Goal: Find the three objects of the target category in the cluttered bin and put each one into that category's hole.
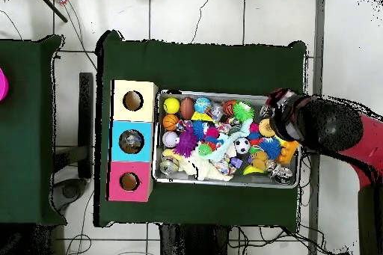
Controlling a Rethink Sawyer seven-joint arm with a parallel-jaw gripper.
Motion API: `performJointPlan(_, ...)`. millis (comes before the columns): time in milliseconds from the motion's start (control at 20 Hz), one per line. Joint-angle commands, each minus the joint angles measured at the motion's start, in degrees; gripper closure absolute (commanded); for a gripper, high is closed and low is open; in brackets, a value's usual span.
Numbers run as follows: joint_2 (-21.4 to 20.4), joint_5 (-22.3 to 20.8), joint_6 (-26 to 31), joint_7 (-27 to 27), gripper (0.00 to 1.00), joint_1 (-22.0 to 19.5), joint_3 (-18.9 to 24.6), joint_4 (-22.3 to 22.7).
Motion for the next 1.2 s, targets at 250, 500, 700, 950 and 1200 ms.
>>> performJointPlan(250,-0.73,-2.67,7.99,-16.87,0.00,-0.53,8.25,-1.92)
performJointPlan(500,-1.08,-2.36,7.99,-17.25,0.00,-1.48,9.76,-0.56)
performJointPlan(700,-2.70,-2.48,9.71,-16.45,0.00,-1.43,9.76,-0.19)
performJointPlan(950,-4.19,-2.48,11.96,-17.77,0.00,-2.73,10.34,0.15)
performJointPlan(1200,-3.45,-2.69,12.62,-18.69,0.00,-3.63,11.48,-0.42)
